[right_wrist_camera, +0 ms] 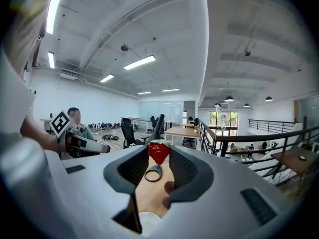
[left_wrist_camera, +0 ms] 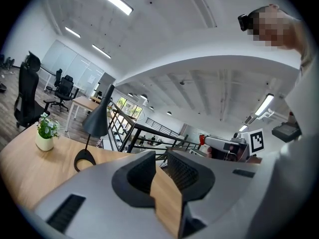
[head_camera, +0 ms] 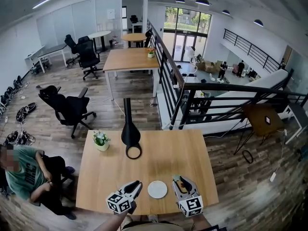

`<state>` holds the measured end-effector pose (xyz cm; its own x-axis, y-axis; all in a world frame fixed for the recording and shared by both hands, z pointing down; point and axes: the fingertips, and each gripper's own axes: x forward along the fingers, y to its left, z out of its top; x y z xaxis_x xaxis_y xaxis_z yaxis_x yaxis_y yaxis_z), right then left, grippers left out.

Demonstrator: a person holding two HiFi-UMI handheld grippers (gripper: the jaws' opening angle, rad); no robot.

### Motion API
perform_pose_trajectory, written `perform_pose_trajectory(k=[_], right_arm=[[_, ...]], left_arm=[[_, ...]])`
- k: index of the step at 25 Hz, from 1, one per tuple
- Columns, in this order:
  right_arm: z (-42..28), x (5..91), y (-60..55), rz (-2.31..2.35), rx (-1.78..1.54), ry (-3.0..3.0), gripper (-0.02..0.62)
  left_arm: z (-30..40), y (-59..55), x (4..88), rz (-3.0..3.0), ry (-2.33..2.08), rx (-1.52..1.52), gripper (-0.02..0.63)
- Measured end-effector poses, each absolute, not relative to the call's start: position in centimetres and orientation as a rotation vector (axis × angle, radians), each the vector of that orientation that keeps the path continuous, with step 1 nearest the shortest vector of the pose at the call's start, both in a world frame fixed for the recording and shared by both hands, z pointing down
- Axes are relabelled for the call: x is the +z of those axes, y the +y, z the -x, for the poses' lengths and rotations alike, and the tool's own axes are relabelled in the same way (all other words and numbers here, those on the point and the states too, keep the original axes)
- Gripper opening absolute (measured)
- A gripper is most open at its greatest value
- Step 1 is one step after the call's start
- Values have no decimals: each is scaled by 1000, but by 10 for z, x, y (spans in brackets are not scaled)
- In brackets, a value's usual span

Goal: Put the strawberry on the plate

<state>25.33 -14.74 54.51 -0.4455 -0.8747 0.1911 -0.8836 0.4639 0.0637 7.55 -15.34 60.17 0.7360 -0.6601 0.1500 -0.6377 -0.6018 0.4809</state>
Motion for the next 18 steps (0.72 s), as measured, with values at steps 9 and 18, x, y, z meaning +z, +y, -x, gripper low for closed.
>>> perform_pose_trajectory(k=[9,18], right_arm=[[-301,556,-151,-1505,85,-2510,135],[-309,585,-164,-1443,159,-2529,135]], left_arm=[[-114,-152,612,-2388,-1038,-57,61],[-113,-150,634,-2318,-1111,-31,5]])
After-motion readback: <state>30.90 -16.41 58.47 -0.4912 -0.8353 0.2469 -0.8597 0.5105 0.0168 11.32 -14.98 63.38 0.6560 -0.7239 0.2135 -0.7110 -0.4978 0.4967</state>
